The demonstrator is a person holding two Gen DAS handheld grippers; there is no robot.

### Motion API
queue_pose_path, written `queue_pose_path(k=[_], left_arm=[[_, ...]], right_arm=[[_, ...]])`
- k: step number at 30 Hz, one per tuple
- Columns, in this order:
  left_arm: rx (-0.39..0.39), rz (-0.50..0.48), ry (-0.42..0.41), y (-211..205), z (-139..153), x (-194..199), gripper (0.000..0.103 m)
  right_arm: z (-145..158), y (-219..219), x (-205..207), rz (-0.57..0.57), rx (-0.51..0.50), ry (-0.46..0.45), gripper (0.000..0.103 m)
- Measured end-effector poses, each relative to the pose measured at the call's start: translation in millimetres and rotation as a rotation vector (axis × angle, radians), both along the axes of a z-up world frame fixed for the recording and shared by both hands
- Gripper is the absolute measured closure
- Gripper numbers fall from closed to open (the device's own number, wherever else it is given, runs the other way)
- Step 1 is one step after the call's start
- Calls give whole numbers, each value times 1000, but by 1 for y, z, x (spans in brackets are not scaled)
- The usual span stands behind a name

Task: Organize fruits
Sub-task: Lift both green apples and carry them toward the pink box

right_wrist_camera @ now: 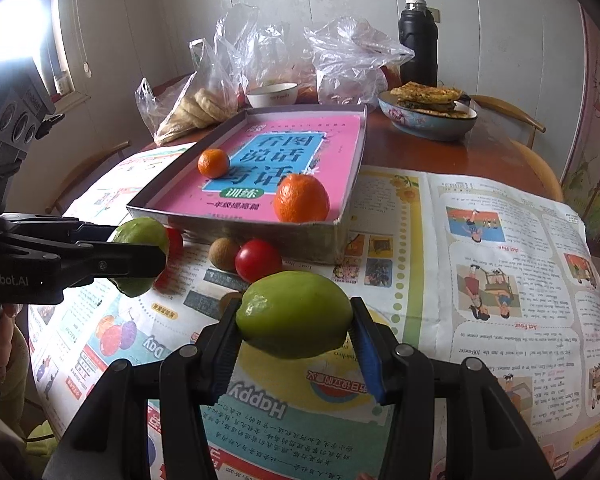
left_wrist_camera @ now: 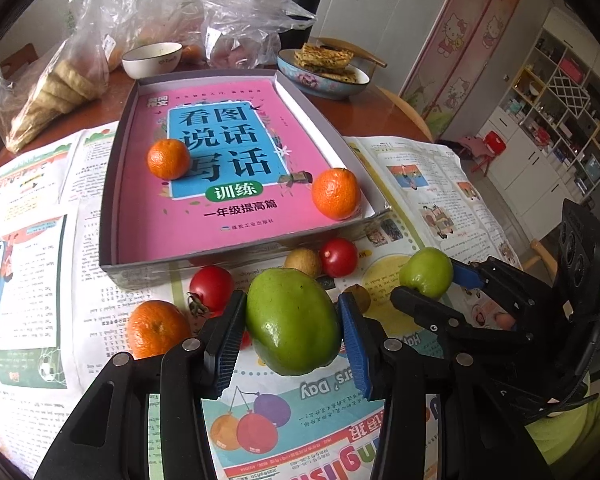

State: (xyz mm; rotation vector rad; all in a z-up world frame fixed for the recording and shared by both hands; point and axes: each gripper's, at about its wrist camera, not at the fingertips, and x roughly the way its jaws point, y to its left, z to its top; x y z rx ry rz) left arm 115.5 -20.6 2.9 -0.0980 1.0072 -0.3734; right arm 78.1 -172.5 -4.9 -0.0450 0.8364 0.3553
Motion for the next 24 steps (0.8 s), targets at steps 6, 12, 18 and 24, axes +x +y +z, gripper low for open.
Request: queue_pose_path(k=[6,12,18,24], left_arm=[[-6,30,-19,13,5,-3,55],[-1,77,-40,29,10,-4,55],[-2,105,-54,41,13,-4,55],[1,127,-64,48,14,0,55]], right_arm=[[8,5,-1,2,8,-11,51],[16,16,2,19,11,-25,51],[22,26,5,34,15,-37,51],[25,36,9,46,19,-43,51]])
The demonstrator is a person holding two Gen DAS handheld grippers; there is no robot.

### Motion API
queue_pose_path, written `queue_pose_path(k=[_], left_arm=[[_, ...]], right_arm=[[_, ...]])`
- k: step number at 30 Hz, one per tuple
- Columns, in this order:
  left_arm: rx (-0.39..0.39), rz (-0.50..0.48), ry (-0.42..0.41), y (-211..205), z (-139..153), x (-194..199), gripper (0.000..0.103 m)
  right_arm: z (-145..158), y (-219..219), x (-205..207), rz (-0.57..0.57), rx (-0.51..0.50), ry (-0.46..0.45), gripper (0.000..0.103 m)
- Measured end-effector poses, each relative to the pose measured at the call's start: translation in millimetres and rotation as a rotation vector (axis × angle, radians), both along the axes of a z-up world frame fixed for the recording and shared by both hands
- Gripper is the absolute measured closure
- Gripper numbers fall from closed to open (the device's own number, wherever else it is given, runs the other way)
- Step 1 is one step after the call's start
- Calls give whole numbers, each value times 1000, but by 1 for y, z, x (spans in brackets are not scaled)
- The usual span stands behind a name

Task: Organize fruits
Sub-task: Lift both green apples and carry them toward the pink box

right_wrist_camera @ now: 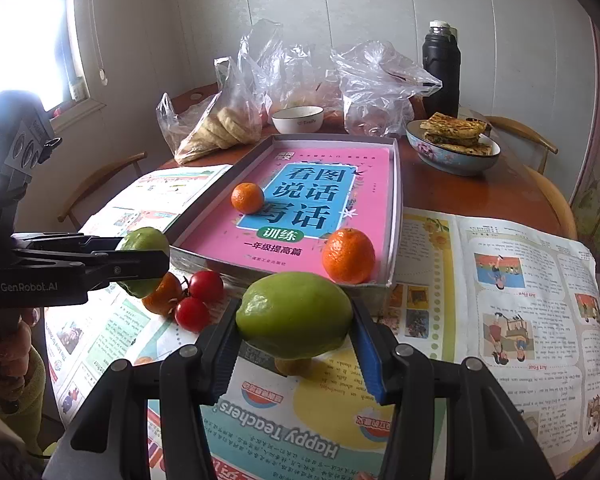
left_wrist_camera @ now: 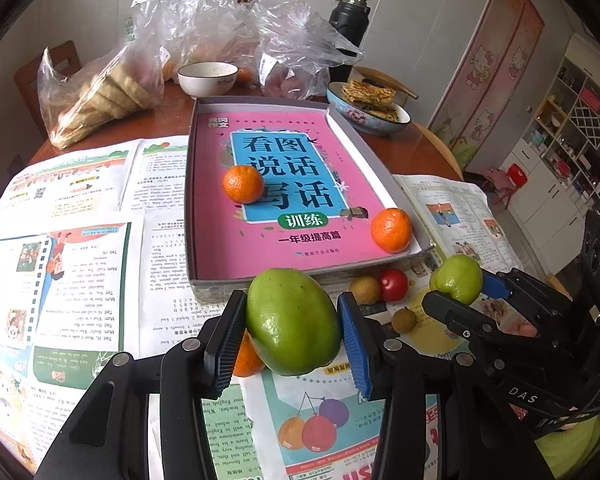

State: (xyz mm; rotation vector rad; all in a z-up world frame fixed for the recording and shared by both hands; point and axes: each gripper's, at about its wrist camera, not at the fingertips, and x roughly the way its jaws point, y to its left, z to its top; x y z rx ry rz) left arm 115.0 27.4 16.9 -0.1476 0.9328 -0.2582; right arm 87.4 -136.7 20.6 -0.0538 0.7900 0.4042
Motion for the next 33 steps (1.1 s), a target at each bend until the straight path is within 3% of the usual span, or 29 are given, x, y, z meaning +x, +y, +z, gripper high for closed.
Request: queue_pose_path(k=[16,33], left_arm=[[-16,35,-29,11,5,25,55],[3,62,-12,15,-9,50,55]], right_arm=[[13,21,21,29,2,-40,51],[13,32,47,30,0,-38,51]])
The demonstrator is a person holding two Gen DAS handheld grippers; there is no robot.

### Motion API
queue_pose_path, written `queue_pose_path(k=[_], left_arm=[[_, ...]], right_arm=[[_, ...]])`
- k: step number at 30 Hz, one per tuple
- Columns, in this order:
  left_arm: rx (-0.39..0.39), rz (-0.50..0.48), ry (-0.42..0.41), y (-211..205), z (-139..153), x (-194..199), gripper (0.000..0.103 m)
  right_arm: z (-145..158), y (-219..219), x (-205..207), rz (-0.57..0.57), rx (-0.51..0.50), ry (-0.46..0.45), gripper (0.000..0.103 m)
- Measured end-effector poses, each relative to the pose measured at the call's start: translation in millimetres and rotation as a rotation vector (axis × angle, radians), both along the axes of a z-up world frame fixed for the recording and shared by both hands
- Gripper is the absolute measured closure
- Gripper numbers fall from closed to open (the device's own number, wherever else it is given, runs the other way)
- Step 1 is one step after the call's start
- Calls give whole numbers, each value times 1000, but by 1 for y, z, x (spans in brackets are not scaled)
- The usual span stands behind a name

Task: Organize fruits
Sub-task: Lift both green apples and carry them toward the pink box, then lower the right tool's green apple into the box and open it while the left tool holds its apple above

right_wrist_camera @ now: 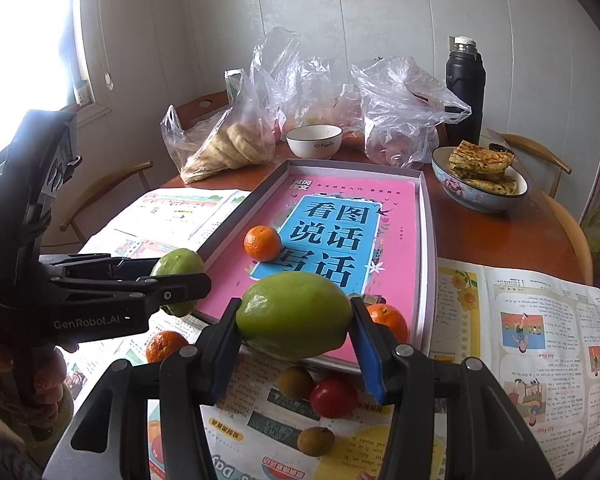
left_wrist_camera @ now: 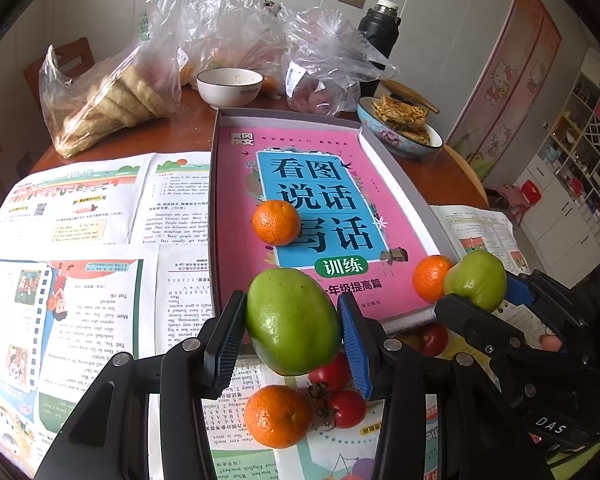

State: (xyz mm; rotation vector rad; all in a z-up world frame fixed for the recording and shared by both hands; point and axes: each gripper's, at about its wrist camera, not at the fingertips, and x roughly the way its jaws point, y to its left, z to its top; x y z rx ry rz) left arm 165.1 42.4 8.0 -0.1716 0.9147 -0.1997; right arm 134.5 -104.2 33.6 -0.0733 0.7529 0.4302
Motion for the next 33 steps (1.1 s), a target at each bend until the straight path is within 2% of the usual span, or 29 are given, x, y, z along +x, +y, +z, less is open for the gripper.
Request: queue_pose_path(k=[16,33], left_arm=[[9,-33,32,-8,-9,18,55],[4,-34,51,-8,-21,25,55]], right_arm=[[-8,9,21,5,-20,30,51],[-31,13,35,9,-41,88,51]])
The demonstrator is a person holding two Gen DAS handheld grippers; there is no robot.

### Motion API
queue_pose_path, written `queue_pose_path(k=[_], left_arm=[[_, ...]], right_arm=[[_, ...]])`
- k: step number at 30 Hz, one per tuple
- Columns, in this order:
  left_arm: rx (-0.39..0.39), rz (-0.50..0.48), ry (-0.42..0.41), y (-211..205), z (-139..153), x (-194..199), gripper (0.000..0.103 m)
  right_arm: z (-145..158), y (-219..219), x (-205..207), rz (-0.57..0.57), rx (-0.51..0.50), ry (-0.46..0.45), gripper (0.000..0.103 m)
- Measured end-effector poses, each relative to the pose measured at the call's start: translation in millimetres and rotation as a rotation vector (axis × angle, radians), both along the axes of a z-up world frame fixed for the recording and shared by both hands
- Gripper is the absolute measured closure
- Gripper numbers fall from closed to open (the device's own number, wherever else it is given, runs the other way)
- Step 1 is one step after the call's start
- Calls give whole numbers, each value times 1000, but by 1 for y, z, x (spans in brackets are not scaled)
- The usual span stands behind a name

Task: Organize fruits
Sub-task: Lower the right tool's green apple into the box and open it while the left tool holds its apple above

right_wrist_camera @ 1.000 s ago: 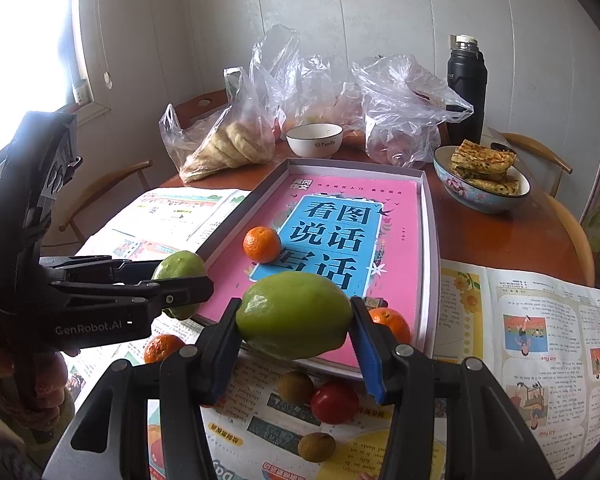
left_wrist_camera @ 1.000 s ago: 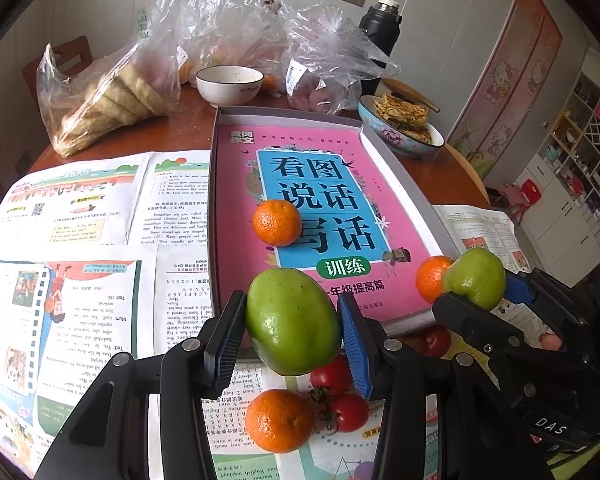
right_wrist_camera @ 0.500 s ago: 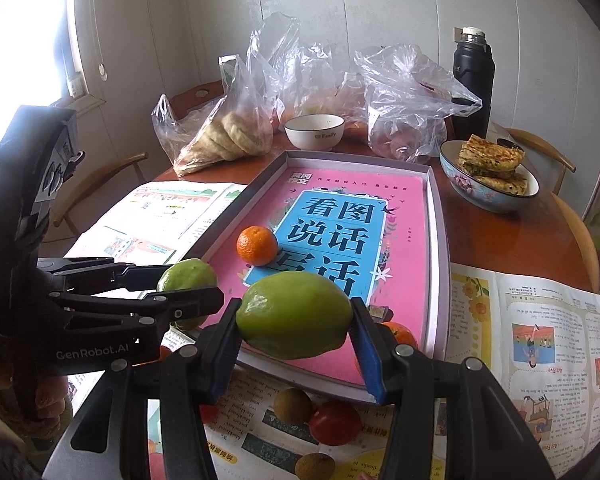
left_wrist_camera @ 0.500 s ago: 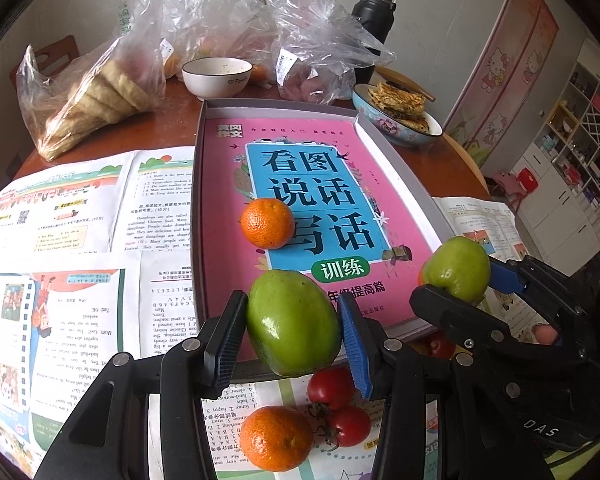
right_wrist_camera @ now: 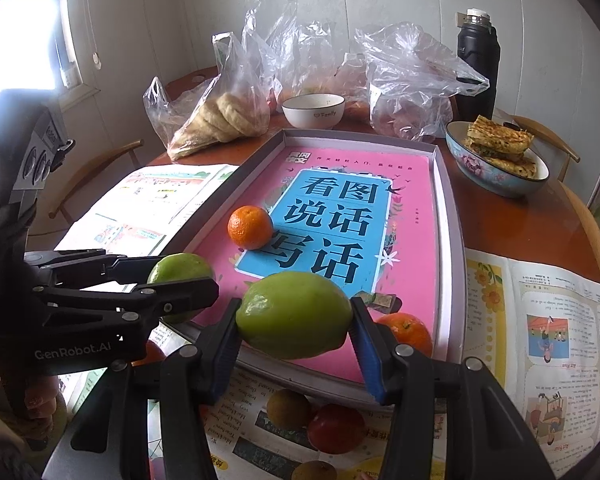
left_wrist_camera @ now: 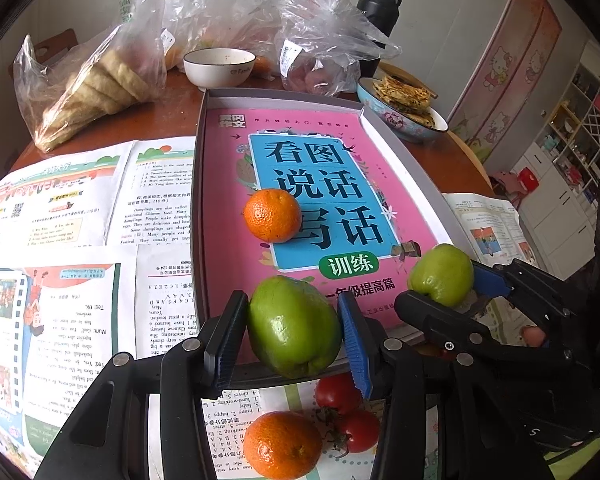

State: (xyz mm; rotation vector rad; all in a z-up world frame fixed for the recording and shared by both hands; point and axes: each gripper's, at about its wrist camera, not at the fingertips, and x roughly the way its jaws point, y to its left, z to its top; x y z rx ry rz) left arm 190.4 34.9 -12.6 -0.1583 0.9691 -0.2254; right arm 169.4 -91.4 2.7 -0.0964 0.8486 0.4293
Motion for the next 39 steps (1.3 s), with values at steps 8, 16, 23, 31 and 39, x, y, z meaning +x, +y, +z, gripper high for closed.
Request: queue_pose_path(k=[8,16,23,31,39], left_arm=[[-9,3,6,3,-5,1,56],[-9,0,5,3,-5,1,56],[-10,1,5,4,-5,0,56],[-12,3,14,4,-4,1,56],[-20,1,21,5,-5,2,56]], right_arm=[[-6,6,3,20,-7,17,51],[-8,6,6,25,-23,25,51],[-8,6,6,28,-31,28,51],[-13,13,5,64,-61,42,50],[-16,13,11,54,-48,63,50]])
